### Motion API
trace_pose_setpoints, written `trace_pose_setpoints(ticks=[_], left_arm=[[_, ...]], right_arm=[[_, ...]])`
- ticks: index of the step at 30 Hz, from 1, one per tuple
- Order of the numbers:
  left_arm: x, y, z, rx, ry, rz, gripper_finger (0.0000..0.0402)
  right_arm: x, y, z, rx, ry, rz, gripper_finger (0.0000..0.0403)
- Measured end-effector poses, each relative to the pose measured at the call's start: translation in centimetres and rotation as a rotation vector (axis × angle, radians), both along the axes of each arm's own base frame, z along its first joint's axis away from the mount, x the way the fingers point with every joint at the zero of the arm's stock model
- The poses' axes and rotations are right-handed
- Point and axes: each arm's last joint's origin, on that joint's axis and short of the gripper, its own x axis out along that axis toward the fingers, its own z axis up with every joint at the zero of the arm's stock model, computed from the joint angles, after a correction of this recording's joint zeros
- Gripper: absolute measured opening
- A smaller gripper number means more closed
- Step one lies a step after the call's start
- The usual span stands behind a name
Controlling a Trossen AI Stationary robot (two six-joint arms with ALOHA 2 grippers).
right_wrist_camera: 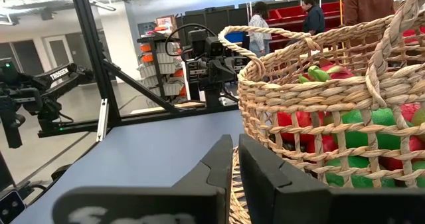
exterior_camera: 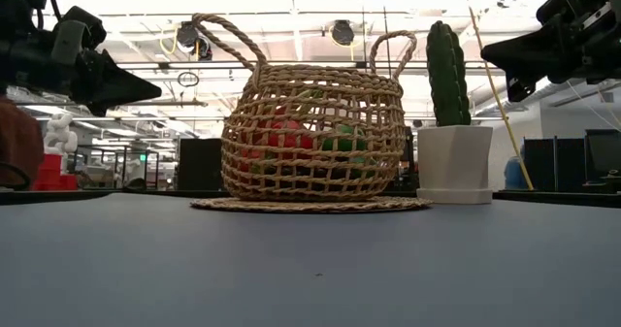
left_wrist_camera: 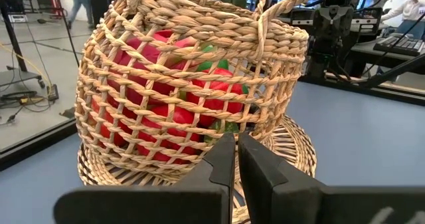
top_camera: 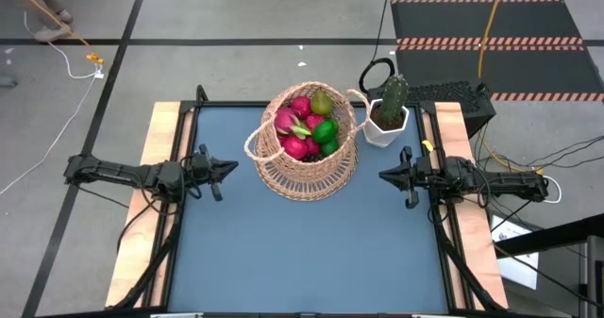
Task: Build produce basket
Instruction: Return to Home Position
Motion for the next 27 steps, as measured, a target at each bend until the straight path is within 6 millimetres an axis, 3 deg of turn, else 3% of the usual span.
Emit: trace_pose_setpoints(ticks=[8,13,27], left_arm=[[0.00,0.00,0.00,0.000,0.000,0.000,0.0021],[0.00,0.00,0.00,0.000,0.000,0.000,0.0021],[0.00,0.00,0.00,0.000,0.001,0.000,0.0021]], right_arm=[[0.00,0.00,0.00,0.001,0.000,0.000,0.0023],[-0.05,-0.14,0.50,0.111,-0.056,-0.023,0.0023],[-0.03,-0.14,0.41,0.100,-0.047,-0.024,0.0023]])
